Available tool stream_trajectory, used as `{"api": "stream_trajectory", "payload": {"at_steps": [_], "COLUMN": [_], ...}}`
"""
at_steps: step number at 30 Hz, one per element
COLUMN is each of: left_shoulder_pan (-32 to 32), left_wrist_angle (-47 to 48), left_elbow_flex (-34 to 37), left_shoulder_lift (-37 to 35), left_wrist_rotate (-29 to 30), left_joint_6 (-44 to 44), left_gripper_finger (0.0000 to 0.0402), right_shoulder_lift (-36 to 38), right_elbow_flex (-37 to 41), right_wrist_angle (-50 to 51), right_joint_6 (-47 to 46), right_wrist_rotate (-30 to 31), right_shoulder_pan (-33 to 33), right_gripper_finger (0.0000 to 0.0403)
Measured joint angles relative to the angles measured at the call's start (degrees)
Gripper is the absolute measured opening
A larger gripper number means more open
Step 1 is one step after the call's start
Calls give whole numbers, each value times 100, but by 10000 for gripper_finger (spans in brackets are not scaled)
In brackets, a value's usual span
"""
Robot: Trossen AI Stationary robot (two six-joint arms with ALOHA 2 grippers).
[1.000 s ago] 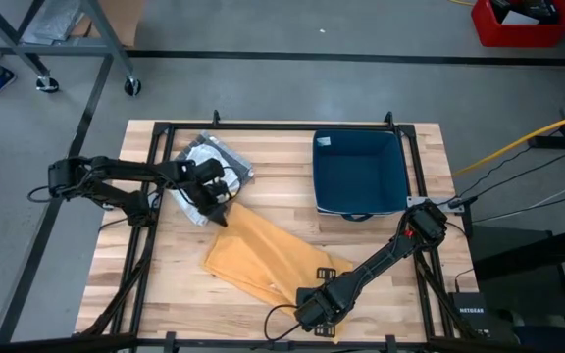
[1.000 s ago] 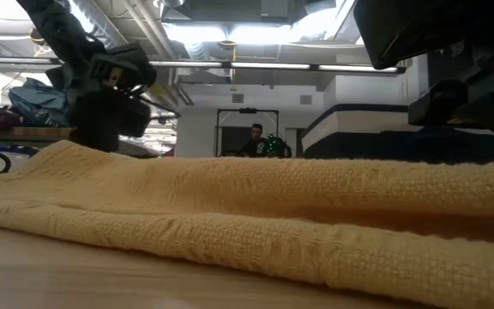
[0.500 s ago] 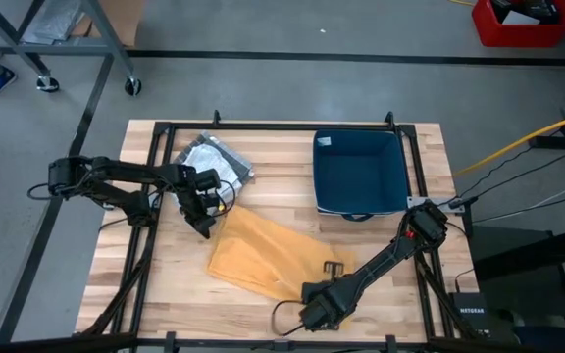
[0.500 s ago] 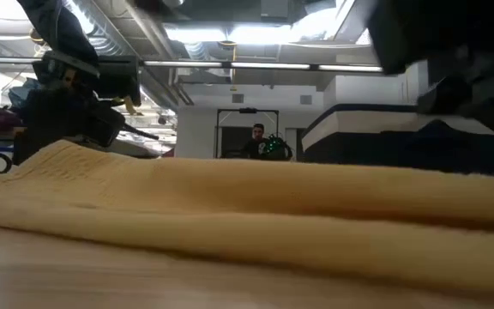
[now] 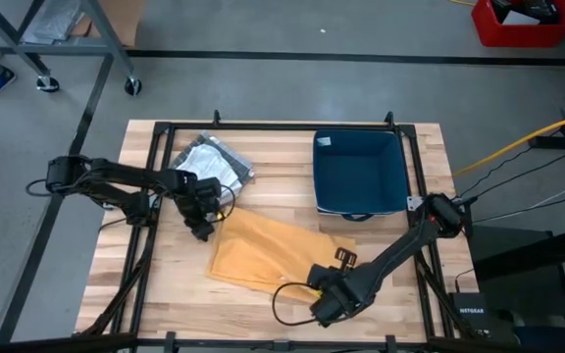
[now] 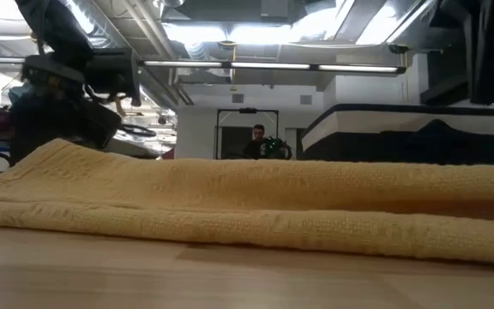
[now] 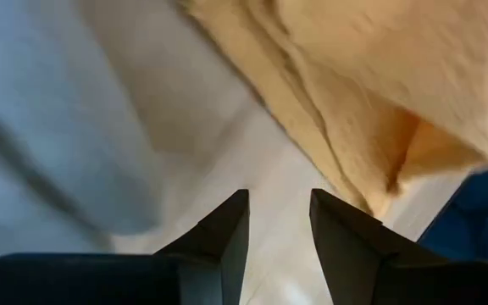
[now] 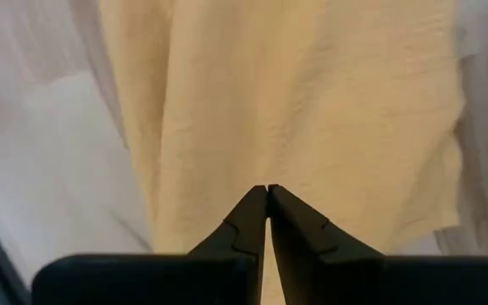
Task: Fold towel
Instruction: Fold the yellow towel
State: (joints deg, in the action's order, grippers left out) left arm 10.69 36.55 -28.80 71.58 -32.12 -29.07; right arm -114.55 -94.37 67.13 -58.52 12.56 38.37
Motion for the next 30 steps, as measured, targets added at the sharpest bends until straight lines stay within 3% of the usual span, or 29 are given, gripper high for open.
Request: {"api": "stream_trajectory", "payload": {"at_steps": [5,13,19,25,30], "left_shoulder_pan": [-408,-1050,-1784,-2273,-2390], "left_wrist_angle": [-197,-349,-1420,-2714,-3042], "left_elbow_flex": [0,0,0,0,0], "left_shoulder_lift": [-310,-1501,-2073,-1923,-1722], "left_wrist_rotate": [1,98,972,1821,2188], "left_joint_6": [42,-687,-1430,-1442,-1405], "left_gripper_finger": [117,117,117,117,117], "right_shoulder_lift": [263,260,266,676,1391], "right_elbow_flex": [0,34,39,39,116], "right_wrist_angle": [122,416,746,1886,2256], "right_joint_6": [-789,-1607,-2317,-2729,-2507], "right_wrist_rotate": [754,1147,2114,2580,3727], "right_shoulder_pan": [283,534,512,584,841], "right_gripper_finger": [25,25,25,25,25]}}
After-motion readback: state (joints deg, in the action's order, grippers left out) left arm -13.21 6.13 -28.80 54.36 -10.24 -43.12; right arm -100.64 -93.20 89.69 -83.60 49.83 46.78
